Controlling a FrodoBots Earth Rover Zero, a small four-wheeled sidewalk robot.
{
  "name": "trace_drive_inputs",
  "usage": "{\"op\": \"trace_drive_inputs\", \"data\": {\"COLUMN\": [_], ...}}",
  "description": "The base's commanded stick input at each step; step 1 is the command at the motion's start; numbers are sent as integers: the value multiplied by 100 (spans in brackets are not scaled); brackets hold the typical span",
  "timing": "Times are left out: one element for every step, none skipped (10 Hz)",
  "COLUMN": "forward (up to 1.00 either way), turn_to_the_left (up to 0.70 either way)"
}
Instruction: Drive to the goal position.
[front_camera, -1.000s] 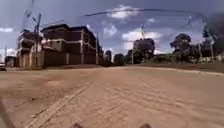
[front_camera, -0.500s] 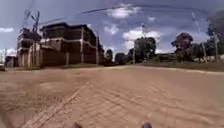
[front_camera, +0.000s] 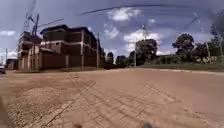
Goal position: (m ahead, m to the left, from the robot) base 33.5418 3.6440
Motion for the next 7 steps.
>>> {"op": "trace_drive_inputs", "data": {"forward": [100,100,100,100,100,100,100], "turn_to_the_left": [0,0,0,0,0,0,0]}}
